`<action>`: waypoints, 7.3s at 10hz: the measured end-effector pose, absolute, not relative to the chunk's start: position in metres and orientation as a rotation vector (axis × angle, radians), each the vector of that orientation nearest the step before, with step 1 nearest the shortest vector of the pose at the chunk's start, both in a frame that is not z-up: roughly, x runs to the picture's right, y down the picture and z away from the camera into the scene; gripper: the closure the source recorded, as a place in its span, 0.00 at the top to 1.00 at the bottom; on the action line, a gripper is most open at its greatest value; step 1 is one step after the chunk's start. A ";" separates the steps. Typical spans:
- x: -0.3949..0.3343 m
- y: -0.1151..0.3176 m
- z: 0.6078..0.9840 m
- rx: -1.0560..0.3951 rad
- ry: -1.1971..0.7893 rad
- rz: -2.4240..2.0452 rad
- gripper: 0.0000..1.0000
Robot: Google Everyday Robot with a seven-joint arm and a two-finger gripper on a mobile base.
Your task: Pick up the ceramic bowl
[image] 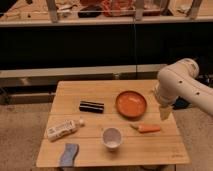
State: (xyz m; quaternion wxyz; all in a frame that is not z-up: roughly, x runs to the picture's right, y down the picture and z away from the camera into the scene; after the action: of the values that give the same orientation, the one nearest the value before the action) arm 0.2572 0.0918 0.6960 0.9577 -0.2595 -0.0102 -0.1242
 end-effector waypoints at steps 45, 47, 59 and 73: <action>0.232 0.149 0.852 -0.482 -0.326 -0.805 0.80; 0.234 0.151 0.854 -0.487 -0.332 -0.808 0.79; 0.243 0.163 0.857 -0.506 -0.351 -0.826 0.03; 0.240 0.151 0.839 -0.471 -0.328 -0.907 0.01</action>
State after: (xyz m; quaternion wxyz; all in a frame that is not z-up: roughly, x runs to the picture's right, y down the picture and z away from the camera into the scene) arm 0.2400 0.1506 0.8390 0.8595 -0.2243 -0.1562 -0.4319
